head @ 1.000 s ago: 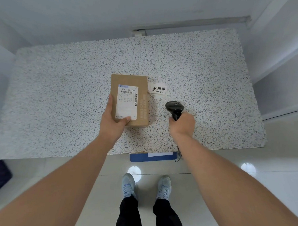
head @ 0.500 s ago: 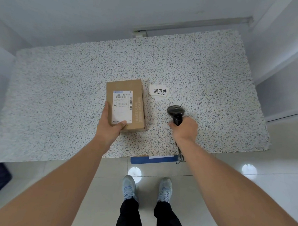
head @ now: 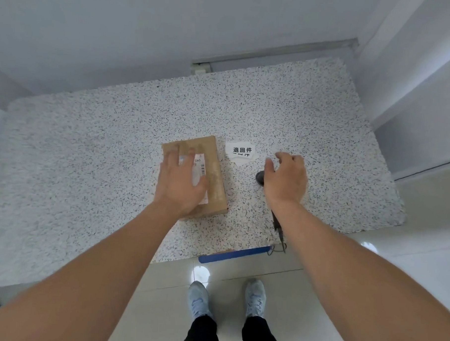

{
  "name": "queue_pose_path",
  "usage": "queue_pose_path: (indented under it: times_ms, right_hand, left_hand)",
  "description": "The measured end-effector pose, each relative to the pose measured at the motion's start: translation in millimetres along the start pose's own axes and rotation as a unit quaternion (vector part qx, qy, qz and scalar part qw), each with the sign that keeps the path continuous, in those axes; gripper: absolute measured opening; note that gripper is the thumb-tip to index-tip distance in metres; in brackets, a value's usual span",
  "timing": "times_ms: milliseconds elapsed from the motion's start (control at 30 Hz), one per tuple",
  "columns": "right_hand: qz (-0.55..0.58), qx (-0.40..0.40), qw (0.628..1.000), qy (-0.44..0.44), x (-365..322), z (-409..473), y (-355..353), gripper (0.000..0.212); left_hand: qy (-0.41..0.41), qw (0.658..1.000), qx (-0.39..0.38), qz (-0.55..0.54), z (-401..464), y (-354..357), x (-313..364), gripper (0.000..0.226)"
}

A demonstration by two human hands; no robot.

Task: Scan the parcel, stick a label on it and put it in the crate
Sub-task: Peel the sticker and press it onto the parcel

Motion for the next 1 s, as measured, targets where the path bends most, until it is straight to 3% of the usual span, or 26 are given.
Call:
queue_pose_path:
  times_ms: [133, 300, 433, 633, 733, 1000]
  right_hand:
    - [0.034, 0.003, 0.999, 0.004, -17.9, 14.7, 12.9, 0.02]
    - [0.044, -0.036, 0.998, 0.022, -25.4, 34.6, 47.1, 0.024]
    - [0.064, -0.081, 0.992, 0.073, -10.6, 59.3, 80.2, 0.035]
    - [0.089, -0.154, 0.979, 0.097, -4.8, 75.6, 120.0, 0.027]
    - [0.087, -0.159, 0.977, 0.109, -4.2, 79.6, 131.2, 0.032]
    - [0.107, -0.132, 0.978, 0.117, 4.5, 81.7, 135.1, 0.02]
  left_hand:
    - [0.119, 0.987, -0.048, 0.095, 38.6, 15.3, 31.8, 0.077]
    - [0.189, 0.97, -0.093, 0.121, 79.0, 42.2, 55.1, 0.065]
    - [0.186, 0.961, -0.135, 0.154, 109.8, 65.0, 61.6, 0.067]
    - [0.166, 0.954, -0.175, 0.177, 126.4, 88.7, 69.0, 0.053]
    - [0.157, 0.955, -0.16, 0.195, 129.6, 89.6, 69.2, 0.046]
    - [0.128, 0.963, -0.147, 0.184, 130.9, 87.9, 69.1, 0.035]
Point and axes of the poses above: each hand's wrist, its own z-axis towards the middle knuckle, its own y-axis out of the palm, x = y × z, the point moved 10 cm from there along z, towards the middle knuckle, and after that the axes turned 9 degrees about x, right-handed, at the moved point
